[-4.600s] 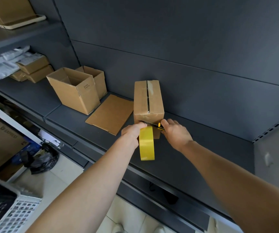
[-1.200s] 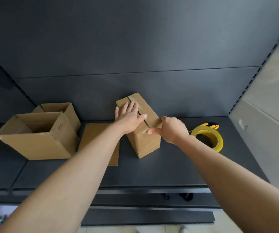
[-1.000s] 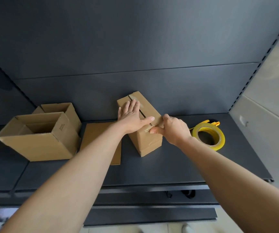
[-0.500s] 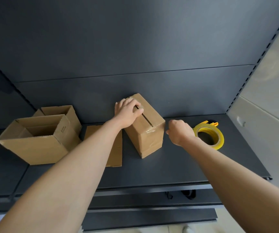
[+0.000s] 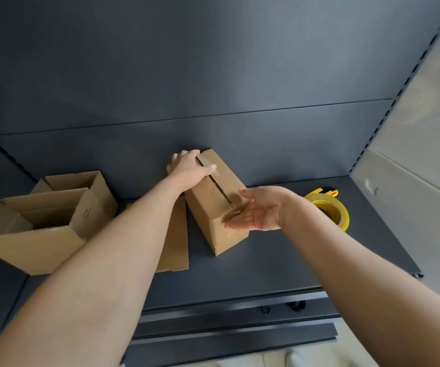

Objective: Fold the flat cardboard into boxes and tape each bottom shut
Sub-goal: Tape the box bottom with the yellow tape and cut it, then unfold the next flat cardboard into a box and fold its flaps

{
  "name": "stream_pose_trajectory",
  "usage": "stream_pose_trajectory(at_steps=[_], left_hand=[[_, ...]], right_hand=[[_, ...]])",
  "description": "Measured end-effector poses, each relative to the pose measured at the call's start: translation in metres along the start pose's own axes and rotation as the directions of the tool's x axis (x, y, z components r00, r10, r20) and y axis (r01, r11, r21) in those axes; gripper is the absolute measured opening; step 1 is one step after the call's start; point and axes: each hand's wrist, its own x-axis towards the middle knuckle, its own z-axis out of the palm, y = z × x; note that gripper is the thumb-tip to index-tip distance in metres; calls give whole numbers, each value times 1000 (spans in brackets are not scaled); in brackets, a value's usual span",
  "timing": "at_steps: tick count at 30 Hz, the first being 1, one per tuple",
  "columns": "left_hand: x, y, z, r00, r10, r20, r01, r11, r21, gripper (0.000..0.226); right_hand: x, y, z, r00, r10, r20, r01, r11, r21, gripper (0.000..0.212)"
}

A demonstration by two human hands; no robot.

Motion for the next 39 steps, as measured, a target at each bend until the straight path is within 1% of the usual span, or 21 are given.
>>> stream_pose_trajectory(at_steps=[2, 4, 7, 9, 10, 13, 15, 17, 20, 23, 24, 26, 28, 29, 30, 31, 33, 34, 35, 37, 39], left_hand=[[5, -3, 0, 999, -32, 16, 33, 996, -88, 72], [7, -5, 0, 997, -66, 51, 73, 984, -164, 70], [9, -9, -1, 996, -76, 46, 85, 970, -230, 47], [8, -10, -1, 996, -83, 43, 90, 973, -215, 37], [7, -9, -1, 995, -89, 53, 98, 977, -188, 41], [3, -8, -2, 980, -167, 106, 182, 972, -148, 64], [-1, -9, -6, 976, -189, 109, 208, 957, -200, 61], [-8, -8, -9, 976, -206, 72, 218, 938, -269, 56], [-20, -4, -10, 971, -241, -1, 227, 919, -323, 59], [-33, 7, -8, 935, -334, -119, 256, 868, -426, 62], [-38, 11, -8, 917, -368, -150, 260, 841, -474, 58], [-46, 16, -5, 894, -416, -166, 255, 777, -576, 41], [-56, 19, -3, 895, -419, -150, 239, 737, -633, 25], [-61, 20, -1, 895, -427, -131, 244, 714, -656, 16], [-68, 22, 1, 894, -434, -111, 249, 687, -683, 8], [-74, 22, 3, 895, -437, -85, 257, 663, -703, 5], [-85, 18, 10, 907, -418, -56, 254, 647, -719, 36], [-91, 16, 14, 904, -421, -68, 248, 647, -721, 50], [-97, 13, 17, 897, -430, -97, 231, 645, -728, 57], [-112, 10, 23, 864, -475, -166, 198, 625, -755, 55], [-129, 6, 29, 815, -533, -229, 201, 630, -750, 44]], right_hand=[[4, -7, 0, 1000, 14, -25, -12, 997, 79, 61], [7, -13, -3, 997, 17, -72, -10, 994, 106, 67], [14, -18, -11, 995, 31, -98, -24, 997, 74, 73], [18, -18, -15, 993, 42, -108, -37, 998, 53, 76], [21, -19, -16, 992, 42, -116, -37, 999, 38, 77], [25, -23, -19, 988, 32, -152, -36, 999, -29, 77], [25, -26, -24, 988, 23, -155, -33, 997, -64, 77], [23, -30, -28, 988, 9, -154, -21, 997, -79, 75], [19, -40, -33, 977, -56, -206, 21, 985, -171, 75], [7, -49, -33, 944, -181, -277, 95, 950, -297, 67], [5, -51, -36, 927, -232, -295, 124, 931, -342, 62], [1, -52, -41, 899, -316, -304, 175, 895, -410, 49], [-1, -52, -45, 873, -394, -288, 246, 865, -436, 44], [0, -53, -48, 857, -433, -278, 280, 846, -453, 45], [0, -53, -51, 844, -465, -269, 309, 830, -464, 50], [-2, -53, -51, 832, -486, -266, 327, 818, -474, 59], [-7, -51, -48, 825, -500, -262, 339, 810, -478, 77], [-11, -48, -46, 831, -498, -249, 342, 809, -477, 89], [-13, -45, -46, 836, -497, -230, 354, 811, -466, 103], [-13, -38, -46, 854, -493, -164, 385, 813, -437, 121], [-23, -26, -42, 878, -475, -63, 398, 797, -454, 123]])
